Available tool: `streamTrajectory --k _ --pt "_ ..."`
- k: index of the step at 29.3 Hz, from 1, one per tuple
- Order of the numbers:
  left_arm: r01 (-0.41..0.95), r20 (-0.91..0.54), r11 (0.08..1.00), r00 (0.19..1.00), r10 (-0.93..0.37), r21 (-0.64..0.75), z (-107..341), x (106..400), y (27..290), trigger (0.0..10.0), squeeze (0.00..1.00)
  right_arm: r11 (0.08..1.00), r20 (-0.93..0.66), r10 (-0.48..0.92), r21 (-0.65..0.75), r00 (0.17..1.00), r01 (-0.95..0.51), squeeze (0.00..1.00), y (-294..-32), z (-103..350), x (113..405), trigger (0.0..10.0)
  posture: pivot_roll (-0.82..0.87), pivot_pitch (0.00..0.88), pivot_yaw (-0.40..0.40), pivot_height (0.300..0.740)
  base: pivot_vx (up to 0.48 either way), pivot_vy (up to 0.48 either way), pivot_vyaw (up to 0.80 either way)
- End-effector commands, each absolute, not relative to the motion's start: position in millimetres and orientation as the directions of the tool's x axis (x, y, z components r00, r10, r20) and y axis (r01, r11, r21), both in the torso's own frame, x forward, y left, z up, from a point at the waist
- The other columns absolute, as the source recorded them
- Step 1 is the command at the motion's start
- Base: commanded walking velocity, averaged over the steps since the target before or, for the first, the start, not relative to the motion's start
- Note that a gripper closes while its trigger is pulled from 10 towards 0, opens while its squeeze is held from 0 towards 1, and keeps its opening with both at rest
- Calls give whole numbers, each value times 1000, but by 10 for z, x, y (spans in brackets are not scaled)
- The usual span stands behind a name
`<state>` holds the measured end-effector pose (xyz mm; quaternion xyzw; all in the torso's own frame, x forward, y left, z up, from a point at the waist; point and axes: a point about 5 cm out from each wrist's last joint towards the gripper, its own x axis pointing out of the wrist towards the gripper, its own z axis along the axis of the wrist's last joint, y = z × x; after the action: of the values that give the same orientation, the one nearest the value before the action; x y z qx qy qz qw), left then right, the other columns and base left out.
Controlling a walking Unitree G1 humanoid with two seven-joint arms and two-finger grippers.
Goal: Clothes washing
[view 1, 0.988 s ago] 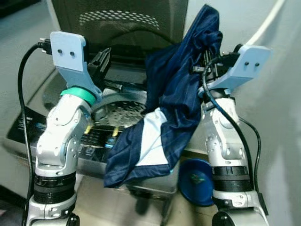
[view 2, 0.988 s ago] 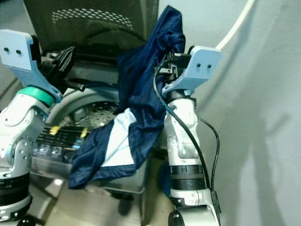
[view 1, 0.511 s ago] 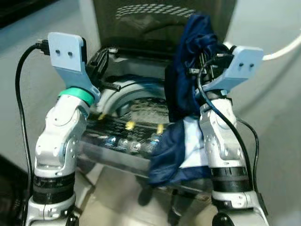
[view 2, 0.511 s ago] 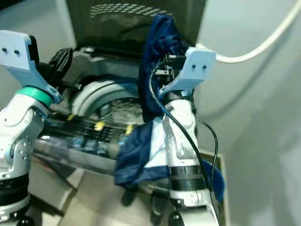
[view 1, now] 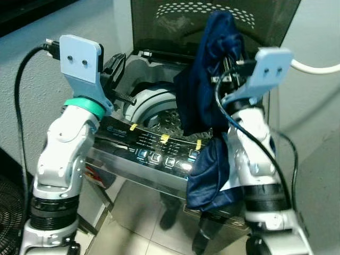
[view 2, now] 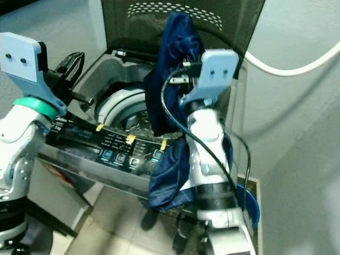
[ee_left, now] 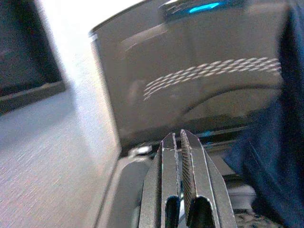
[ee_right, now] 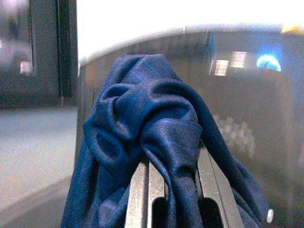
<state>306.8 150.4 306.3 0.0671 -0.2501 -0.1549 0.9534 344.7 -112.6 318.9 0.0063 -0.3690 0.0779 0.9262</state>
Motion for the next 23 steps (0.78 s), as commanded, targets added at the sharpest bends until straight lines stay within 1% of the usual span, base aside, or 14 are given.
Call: streamTrajectory --k 1,2,3,5,7,9,11,15,16,19,20,21,22,23 --pt "359 465 899 770 -437 250 3131 3025 1382 10000 0 983 764 160 -63 625 -175 0 -1063 3463 3389 10000 59 0 89 740 0 0 0" --pt "419 458 867 736 -498 271 3160 3004 1314 10000 0 981 792 161 -62 588 -186 0 -1048 3613 3384 10000 57 0 93 740 0 0 0" --pt "419 458 867 736 -498 271 3160 3004 1314 10000 0 981 792 161 -62 588 -186 0 -1048 3613 3384 10000 57 0 93 740 0 0 0" --pt "535 432 796 670 -604 284 3184 2983 1190 10000 0 977 845 162 -64 510 -205 0 -1020 3915 3355 10000 53 0 93 740 0 0 0" --pt "654 380 716 614 -692 246 3153 3012 1092 10000 0 966 887 163 -55 432 -252 0 -990 4213 3294 10000 48 0 87 740 0 0 0" --pt "654 380 716 614 -692 246 3153 3012 1092 10000 0 966 887 163 -55 432 -252 0 -990 4213 3294 10000 48 0 87 740 0 0 0" --pt "733 339 646 564 -753 215 3102 3079 1015 10000 0 943 908 191 -64 373 -327 0 -929 4409 3223 10000 47 0 78 740 0 0 0" --pt "792 301 587 525 -796 171 3051 3215 995 10000 0 909 904 251 -98 346 -404 0 -847 4444 3190 10000 33 0 66 740 0 0 0" --pt "776 300 612 554 -777 153 3062 3358 1062 10000 0 897 888 285 -115 360 -428 0 -812 4382 3221 10000 26 0 66 740 0 0 0" --pt "760 301 634 576 -760 144 3072 3450 1113 10000 0 889 876 306 -124 371 -440 0 -793 4334 3246 10000 23 0 66 740 0 0 0" --pt "681 304 716 657 -690 153 3122 3606 1244 10000 0 886 842 346 -149 413 -440 0 -774 4212 3319 10000 19 0 64 740 0 0 0" --pt "624 305 764 704 -641 163 3159 3696 1335 10000 0 883 818 372 -166 439 -440 0 -764 4132 3372 10000 18 0 64 740 0 0 0" --pt "624 305 764 704 -641 163 3159 3696 1335 10000 0 883 818 372 -166 439 -440 0 -764 4132 3372 10000 18 0 64 740 0 0 0" --pt "512 332 838 769 -546 189 3262 3792 1525 10000 0 881 763 417 -207 494 -425 0 -738 3944 3477 10000 12 1 59 740 0 0 0"
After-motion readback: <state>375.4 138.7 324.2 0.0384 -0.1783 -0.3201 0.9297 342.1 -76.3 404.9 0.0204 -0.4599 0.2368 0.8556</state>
